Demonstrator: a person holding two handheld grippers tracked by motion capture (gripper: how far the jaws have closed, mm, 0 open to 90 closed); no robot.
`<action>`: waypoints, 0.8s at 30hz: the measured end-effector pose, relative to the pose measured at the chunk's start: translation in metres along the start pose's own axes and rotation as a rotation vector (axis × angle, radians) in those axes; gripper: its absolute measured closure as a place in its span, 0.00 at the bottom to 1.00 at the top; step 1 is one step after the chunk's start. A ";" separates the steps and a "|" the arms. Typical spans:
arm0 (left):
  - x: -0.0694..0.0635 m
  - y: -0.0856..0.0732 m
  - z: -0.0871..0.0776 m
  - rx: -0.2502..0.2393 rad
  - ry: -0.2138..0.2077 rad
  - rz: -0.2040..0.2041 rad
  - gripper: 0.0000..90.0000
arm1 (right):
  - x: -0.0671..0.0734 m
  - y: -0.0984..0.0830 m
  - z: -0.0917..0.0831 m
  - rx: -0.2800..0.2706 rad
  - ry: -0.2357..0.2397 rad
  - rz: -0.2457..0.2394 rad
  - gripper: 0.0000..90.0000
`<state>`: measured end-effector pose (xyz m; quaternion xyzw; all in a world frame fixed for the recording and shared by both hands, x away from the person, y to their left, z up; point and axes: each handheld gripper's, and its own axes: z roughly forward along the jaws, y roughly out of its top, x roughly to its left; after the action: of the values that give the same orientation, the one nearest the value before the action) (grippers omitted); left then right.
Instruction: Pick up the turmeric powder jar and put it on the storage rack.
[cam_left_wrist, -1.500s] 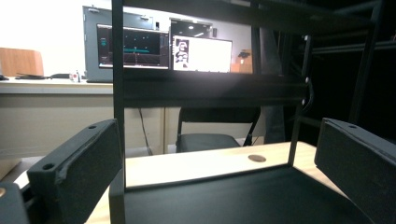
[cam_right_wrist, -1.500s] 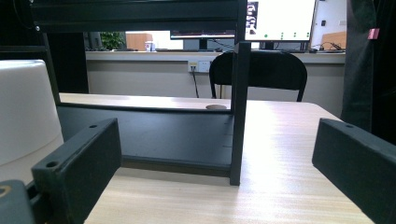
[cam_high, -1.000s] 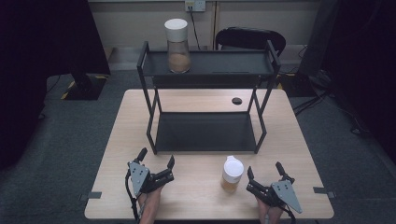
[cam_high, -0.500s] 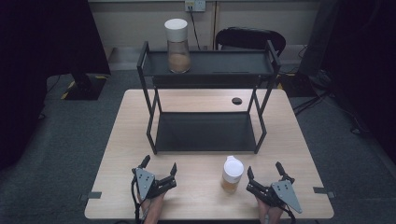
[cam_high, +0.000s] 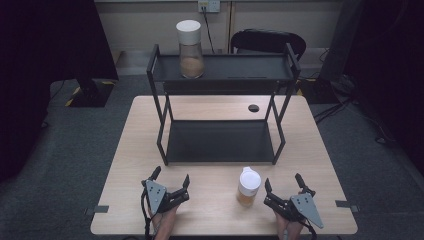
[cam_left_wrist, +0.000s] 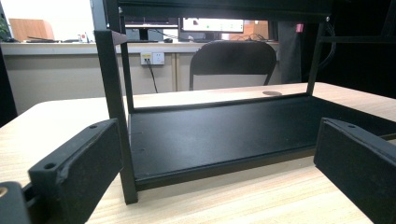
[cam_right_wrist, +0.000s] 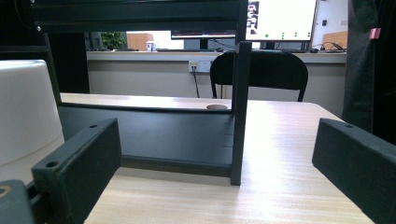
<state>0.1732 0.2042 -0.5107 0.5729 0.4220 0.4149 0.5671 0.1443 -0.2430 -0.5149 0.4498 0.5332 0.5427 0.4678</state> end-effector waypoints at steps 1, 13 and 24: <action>0.000 0.000 0.000 -0.001 0.000 0.001 0.01 | 0.000 0.000 0.000 0.000 0.000 0.001 0.00; 0.000 0.000 0.000 0.001 0.006 -0.004 0.02 | 0.006 0.001 -0.002 -0.015 -0.039 -0.021 0.01; 0.000 0.000 0.000 0.001 0.002 -0.007 0.01 | 0.009 0.035 -0.010 -0.027 -0.056 -0.038 0.00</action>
<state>0.1733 0.2046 -0.5106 0.5710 0.4248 0.4133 0.5680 0.1324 -0.2357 -0.4808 0.4483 0.5211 0.5281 0.4986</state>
